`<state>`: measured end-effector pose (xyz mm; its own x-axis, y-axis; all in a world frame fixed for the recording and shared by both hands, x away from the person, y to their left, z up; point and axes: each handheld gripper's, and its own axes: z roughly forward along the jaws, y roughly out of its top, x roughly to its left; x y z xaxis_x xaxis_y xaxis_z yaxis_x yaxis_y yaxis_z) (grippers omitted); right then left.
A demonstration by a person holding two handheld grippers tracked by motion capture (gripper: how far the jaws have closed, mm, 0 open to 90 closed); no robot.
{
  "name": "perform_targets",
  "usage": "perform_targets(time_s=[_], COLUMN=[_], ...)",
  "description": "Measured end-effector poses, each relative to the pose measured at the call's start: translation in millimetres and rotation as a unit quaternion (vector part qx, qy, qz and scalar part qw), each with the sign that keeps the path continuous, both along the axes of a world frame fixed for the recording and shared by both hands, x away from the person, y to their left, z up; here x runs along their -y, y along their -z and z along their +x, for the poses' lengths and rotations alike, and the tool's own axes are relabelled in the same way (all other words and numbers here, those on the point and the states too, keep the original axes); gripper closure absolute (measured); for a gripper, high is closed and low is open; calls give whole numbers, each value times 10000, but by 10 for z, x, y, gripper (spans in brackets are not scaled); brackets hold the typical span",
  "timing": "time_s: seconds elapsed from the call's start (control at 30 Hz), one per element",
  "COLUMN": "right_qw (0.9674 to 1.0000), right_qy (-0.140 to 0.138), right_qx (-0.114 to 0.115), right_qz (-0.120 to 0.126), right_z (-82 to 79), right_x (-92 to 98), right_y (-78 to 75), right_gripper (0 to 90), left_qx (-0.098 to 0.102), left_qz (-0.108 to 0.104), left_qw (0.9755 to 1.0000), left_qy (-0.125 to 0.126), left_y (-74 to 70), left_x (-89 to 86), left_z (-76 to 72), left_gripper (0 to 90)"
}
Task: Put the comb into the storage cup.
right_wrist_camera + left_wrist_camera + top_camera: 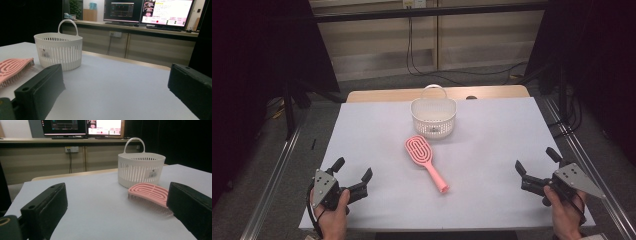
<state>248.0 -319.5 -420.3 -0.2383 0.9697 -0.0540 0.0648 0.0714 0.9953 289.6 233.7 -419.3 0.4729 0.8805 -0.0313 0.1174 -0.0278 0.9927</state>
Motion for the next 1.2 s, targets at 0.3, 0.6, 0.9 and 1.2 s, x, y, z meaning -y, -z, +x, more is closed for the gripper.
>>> perform_targets(time_s=[0.3,0.6,0.9,1.2], right_qw=[9999,9998,9998,9997], right_qy=[-104,-203,-195,-224], right_qx=[-21,-65,-69,-108], right_qz=[32,50,-38,-14], right_z=[5,14,18,31], right_x=[4,-6,-24,-31], right_y=[10,20,19,27], right_gripper=[0,0,0,0], left_qx=[-42,-118,-230,-352], left_qz=[43,116,135,14], left_qw=[10000,9990,9972,9965], left_qy=[70,427,701,760], left_y=[-2,-21,-39,-108], left_x=[13,80,163,179], left_z=[8,38,43,92], left_gripper=[34,47,48,48])
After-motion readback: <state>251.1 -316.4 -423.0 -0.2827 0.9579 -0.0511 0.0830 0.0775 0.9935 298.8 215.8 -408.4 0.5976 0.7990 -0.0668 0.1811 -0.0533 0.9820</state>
